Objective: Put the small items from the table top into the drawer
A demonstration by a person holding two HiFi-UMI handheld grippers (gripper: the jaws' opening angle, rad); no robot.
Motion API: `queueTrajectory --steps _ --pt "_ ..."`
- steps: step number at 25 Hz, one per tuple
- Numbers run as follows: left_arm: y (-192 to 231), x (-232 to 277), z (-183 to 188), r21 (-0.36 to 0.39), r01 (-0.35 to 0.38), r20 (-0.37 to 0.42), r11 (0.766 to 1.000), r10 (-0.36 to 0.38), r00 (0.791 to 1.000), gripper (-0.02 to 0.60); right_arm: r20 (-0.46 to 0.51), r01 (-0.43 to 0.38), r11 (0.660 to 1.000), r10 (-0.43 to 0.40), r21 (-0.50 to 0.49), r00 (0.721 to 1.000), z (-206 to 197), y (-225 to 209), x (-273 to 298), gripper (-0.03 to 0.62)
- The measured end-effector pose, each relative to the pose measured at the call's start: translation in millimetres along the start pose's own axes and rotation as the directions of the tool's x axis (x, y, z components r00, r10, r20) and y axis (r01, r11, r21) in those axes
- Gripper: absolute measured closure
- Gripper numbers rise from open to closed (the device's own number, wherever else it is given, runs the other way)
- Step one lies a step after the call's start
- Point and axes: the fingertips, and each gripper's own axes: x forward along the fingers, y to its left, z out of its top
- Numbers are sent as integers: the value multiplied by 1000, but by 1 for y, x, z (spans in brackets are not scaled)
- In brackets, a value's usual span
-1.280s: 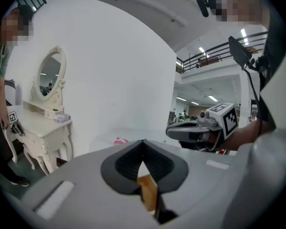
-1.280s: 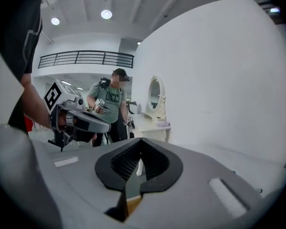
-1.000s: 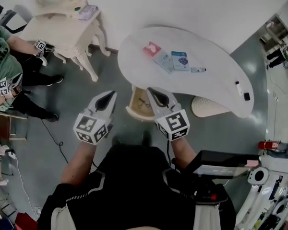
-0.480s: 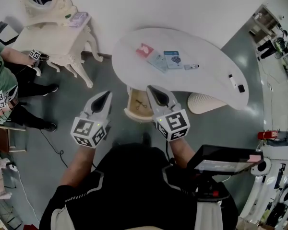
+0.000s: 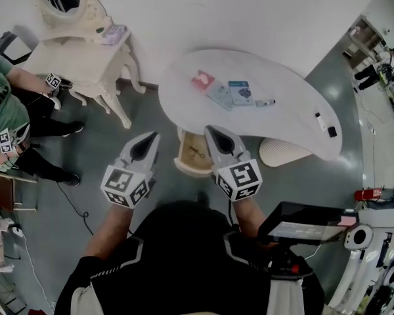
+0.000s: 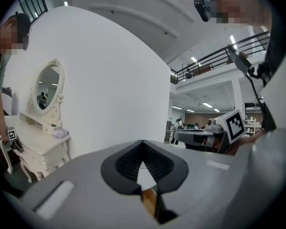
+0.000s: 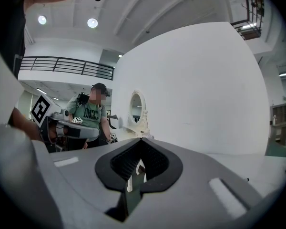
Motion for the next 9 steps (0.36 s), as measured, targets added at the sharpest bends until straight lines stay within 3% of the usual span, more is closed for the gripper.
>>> queueTrajectory --steps 9 --pt "8 -2 1 -11 -22 9 1000 22 1000 581 -3 10 1000 -10 -3 1000 -1 -6 1 594"
